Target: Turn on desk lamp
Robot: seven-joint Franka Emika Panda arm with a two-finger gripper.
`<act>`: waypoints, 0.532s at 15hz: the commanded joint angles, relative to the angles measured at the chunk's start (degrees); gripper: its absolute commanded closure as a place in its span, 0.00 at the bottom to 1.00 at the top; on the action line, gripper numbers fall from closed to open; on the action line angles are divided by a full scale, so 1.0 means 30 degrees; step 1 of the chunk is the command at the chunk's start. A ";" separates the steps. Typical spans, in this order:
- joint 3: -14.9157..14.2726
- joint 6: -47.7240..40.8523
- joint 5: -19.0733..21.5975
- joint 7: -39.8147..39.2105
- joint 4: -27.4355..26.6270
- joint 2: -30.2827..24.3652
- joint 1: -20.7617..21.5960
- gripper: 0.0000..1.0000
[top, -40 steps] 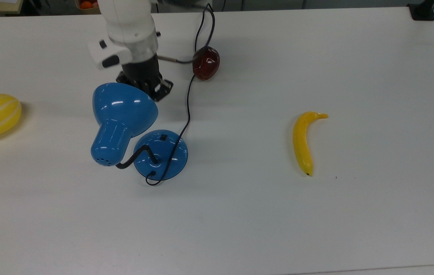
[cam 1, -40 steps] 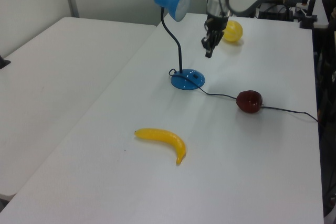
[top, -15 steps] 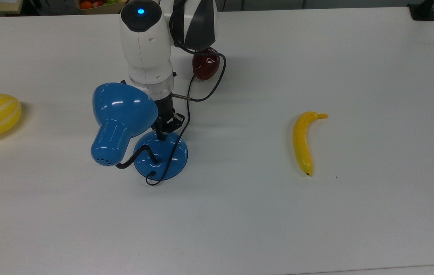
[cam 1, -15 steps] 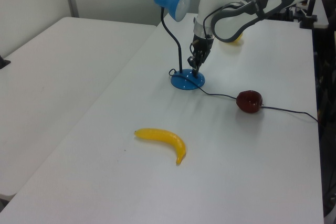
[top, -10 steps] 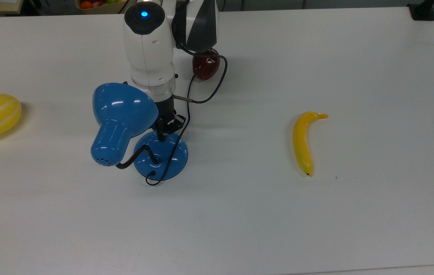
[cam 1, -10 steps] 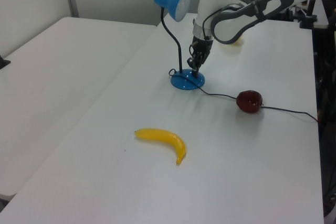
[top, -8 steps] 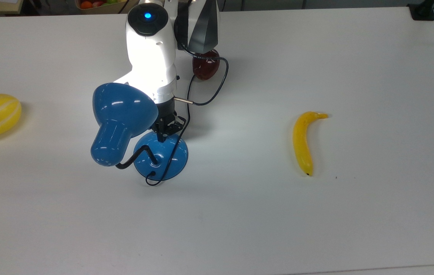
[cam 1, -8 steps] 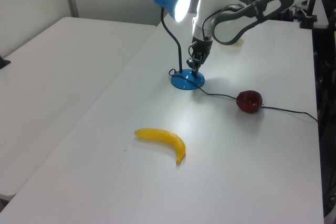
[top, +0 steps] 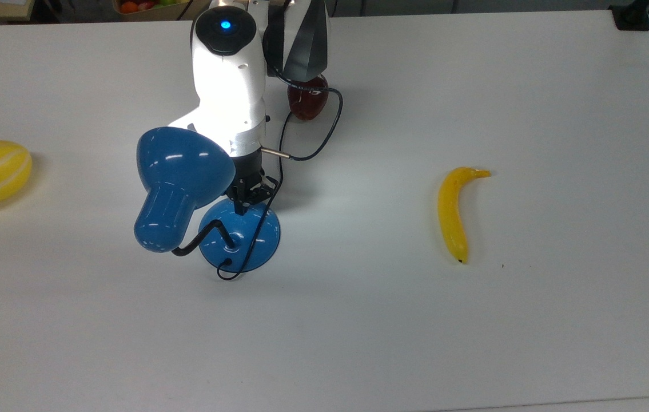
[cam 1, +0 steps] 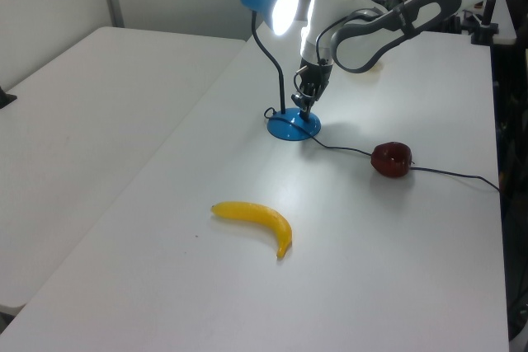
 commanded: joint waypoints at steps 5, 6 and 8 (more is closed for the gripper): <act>-0.0023 0.0385 -0.0401 0.0476 -0.1267 -0.1985 0.0032 1.00; -0.0023 0.0123 -0.0372 0.0476 -0.1502 -0.2425 0.0003 1.00; -0.0023 -0.1015 -0.0372 0.0388 -0.1913 -0.3449 -0.0026 1.00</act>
